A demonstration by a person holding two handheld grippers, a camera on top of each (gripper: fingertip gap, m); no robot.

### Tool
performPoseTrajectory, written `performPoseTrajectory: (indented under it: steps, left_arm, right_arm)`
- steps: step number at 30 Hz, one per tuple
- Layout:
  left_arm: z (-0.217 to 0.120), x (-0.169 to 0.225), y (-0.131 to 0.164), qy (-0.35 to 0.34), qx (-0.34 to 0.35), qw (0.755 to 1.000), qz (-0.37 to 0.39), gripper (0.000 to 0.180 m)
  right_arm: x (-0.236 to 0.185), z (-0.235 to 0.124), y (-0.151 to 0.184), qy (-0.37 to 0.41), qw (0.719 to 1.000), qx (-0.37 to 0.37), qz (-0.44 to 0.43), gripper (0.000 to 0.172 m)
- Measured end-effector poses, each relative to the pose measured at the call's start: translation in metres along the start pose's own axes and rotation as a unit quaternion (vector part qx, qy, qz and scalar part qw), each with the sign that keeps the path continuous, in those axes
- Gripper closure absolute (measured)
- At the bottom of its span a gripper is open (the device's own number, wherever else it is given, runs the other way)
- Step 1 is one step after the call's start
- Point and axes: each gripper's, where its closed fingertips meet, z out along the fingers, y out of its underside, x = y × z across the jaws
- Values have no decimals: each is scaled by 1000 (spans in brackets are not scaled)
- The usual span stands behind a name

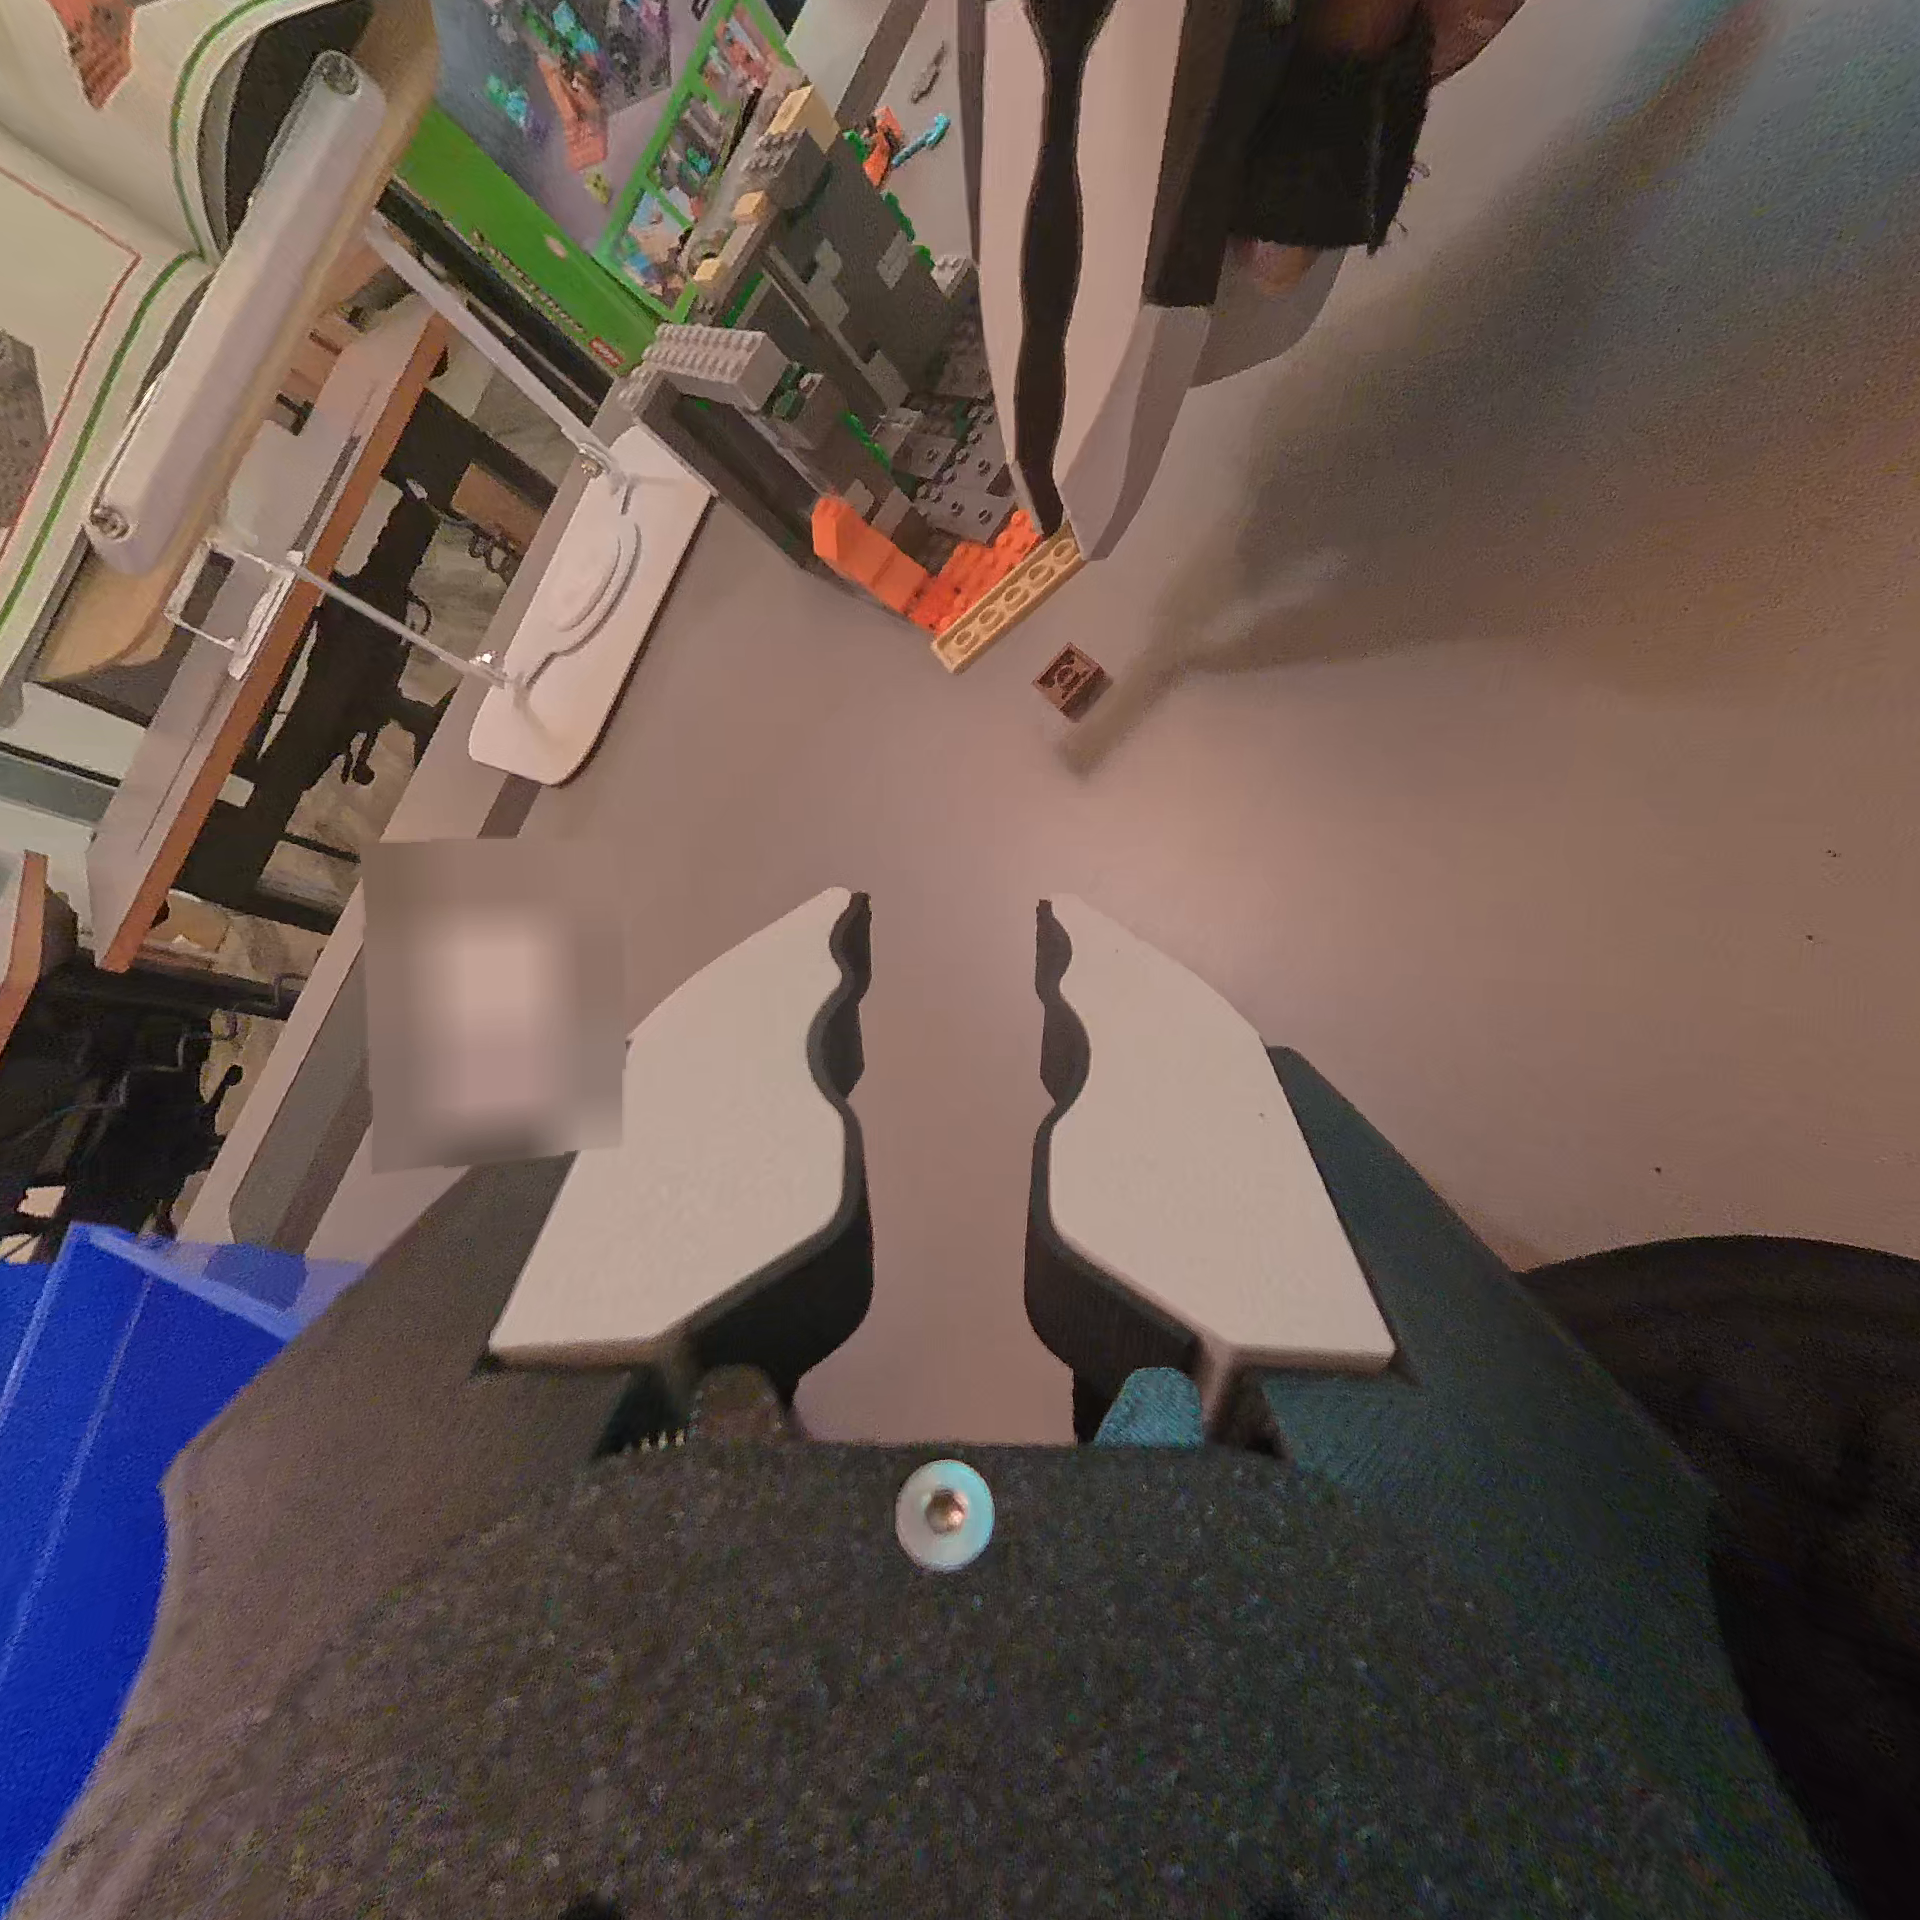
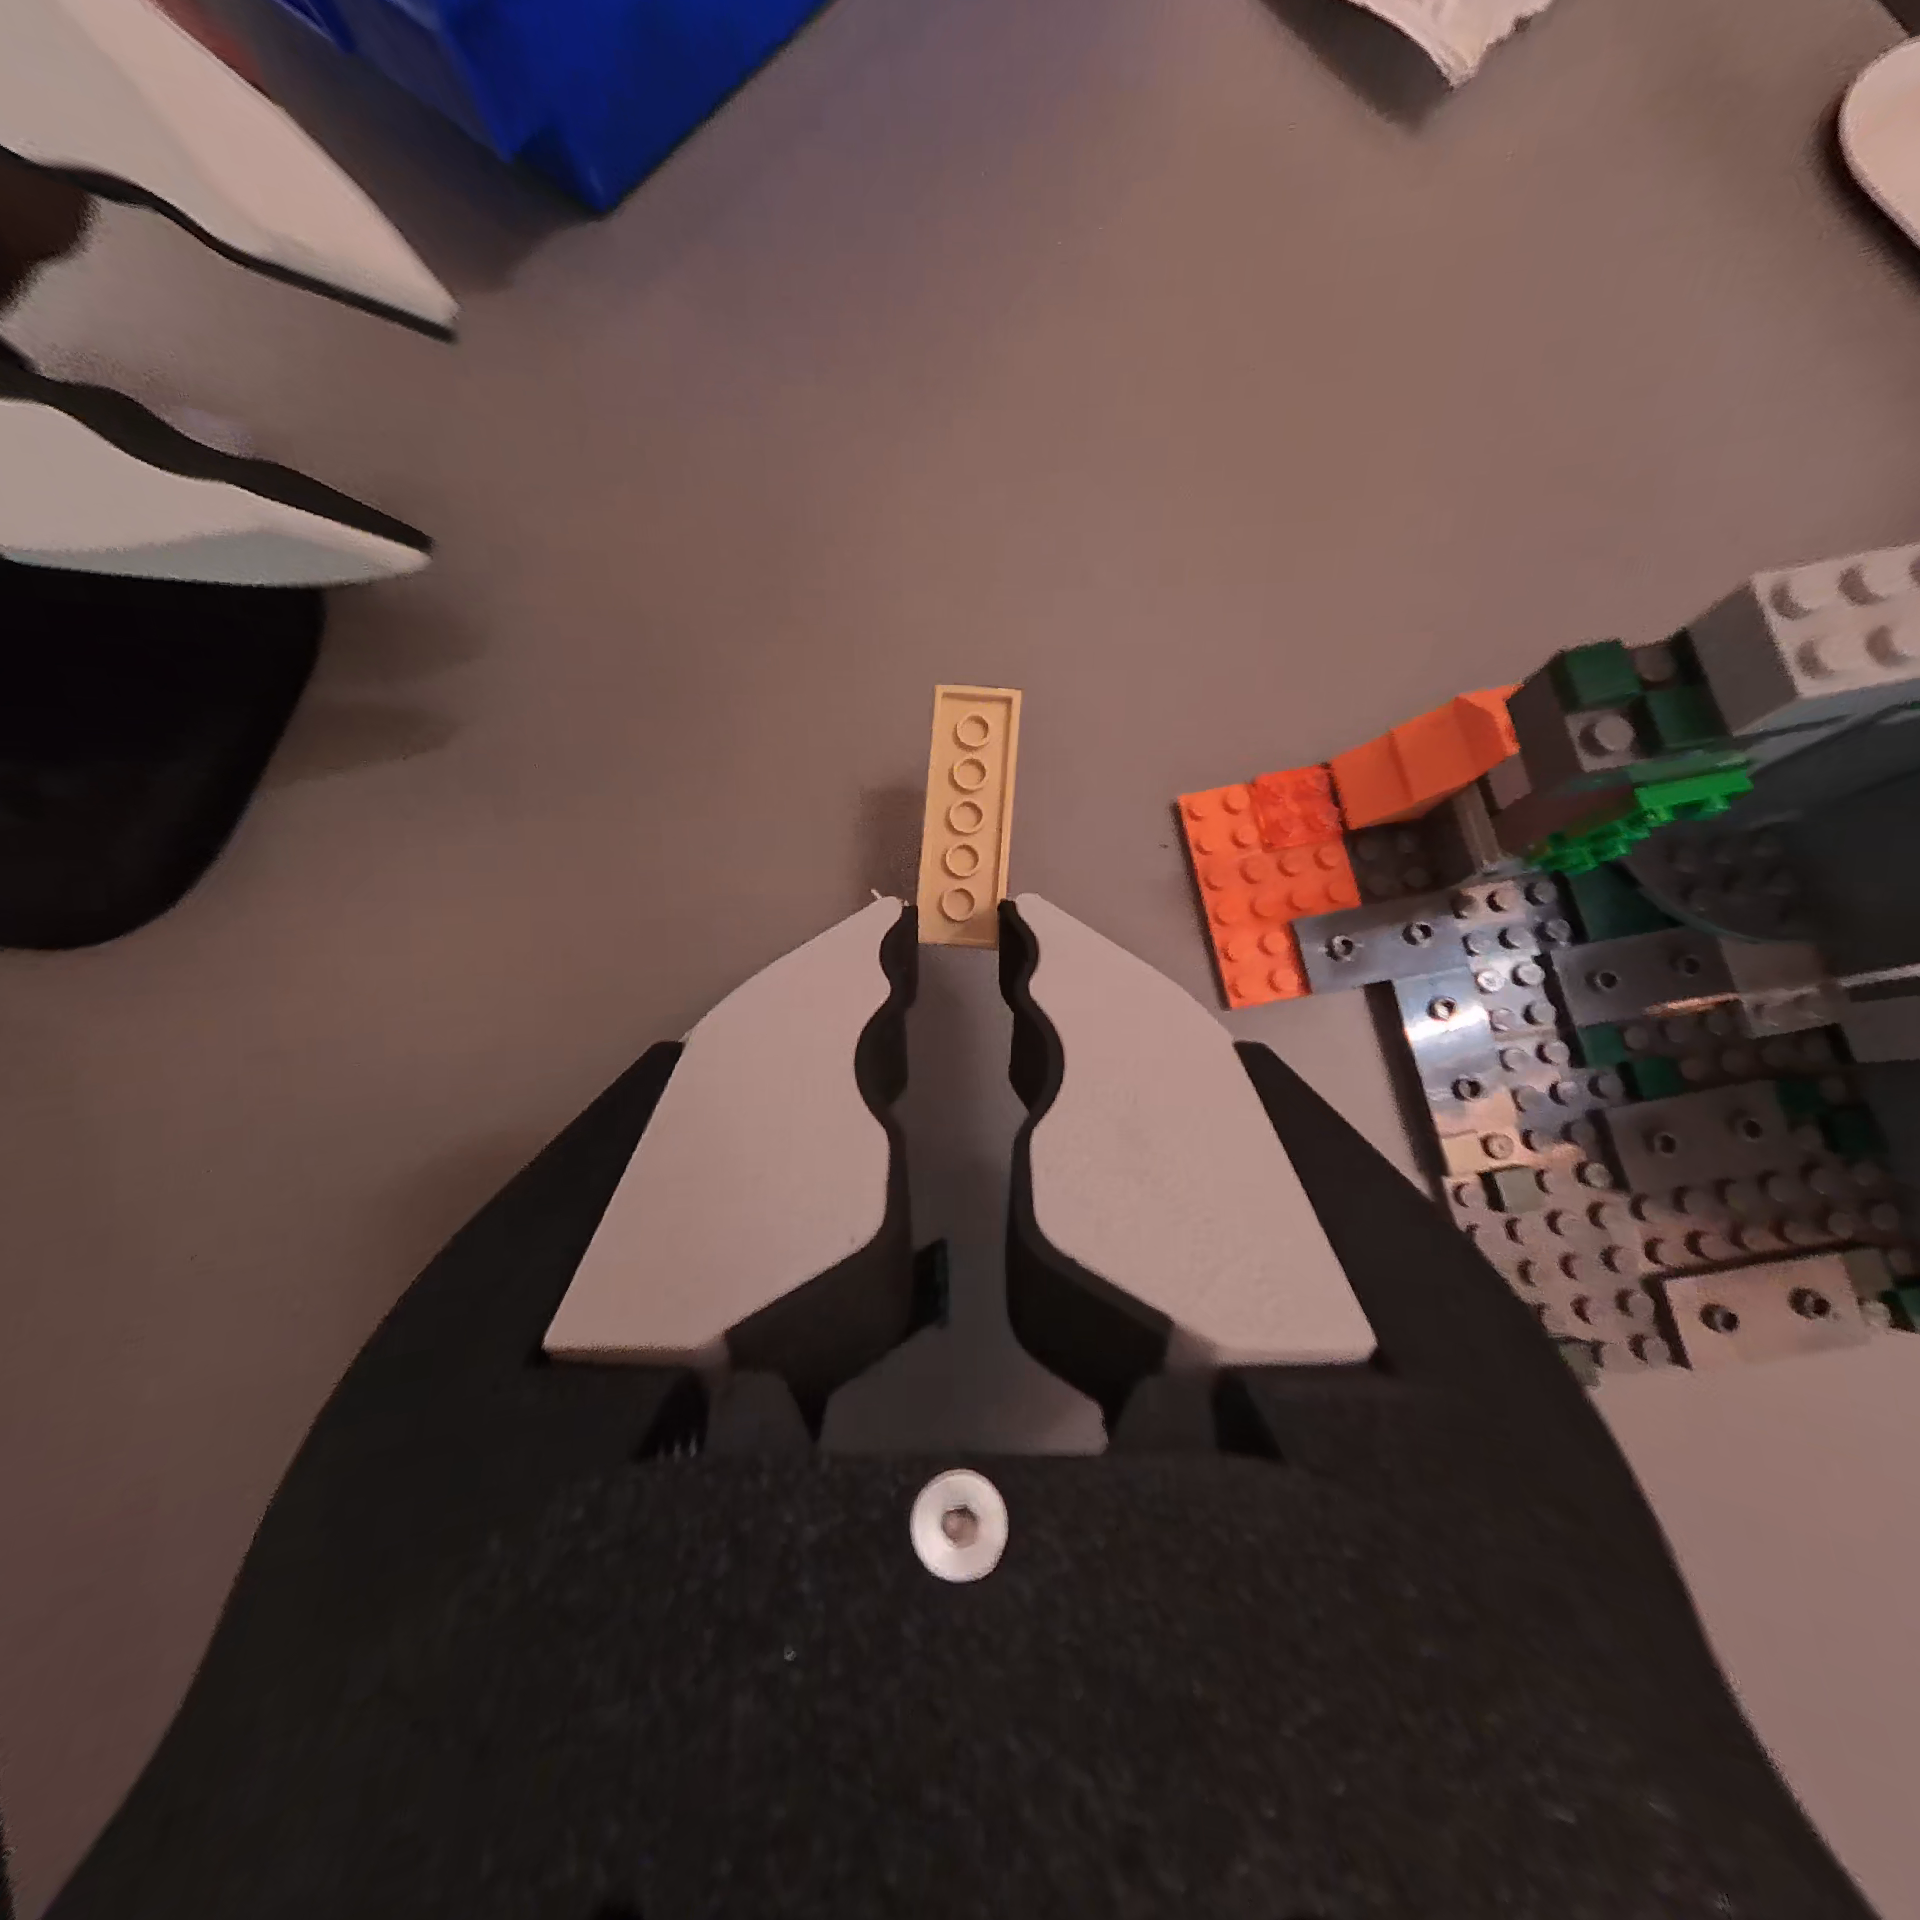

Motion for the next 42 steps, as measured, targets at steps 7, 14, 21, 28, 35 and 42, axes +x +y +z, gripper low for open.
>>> performPoseTrajectory:
  steps: [7,14,21,28,35,42]
  left_arm:
    - [18,10,-7,-5,12,995,100,142]
    - [27,21,-14,-20,16,981,191,152]
    - [19,20,-6,-22,-3,983,185,178]
    - [-23,-27,-1,-40,23,999,-9,178]
    - [-68,-85,46,-53,10,969,-243,178]
    - [-76,-98,125,-65,-112,926,-354,175]
  right_arm:
    - [-43,-4,-13,-111,993,30,6,157]
    - [-71,-4,-13,-191,981,28,7,157]
    - [-67,-10,-21,-195,979,57,15,150]
    - [-18,4,-10,-43,998,44,-25,143]
    - [5,28,4,19,999,1,-31,143]
    - [9,36,8,39,998,-23,-41,150]
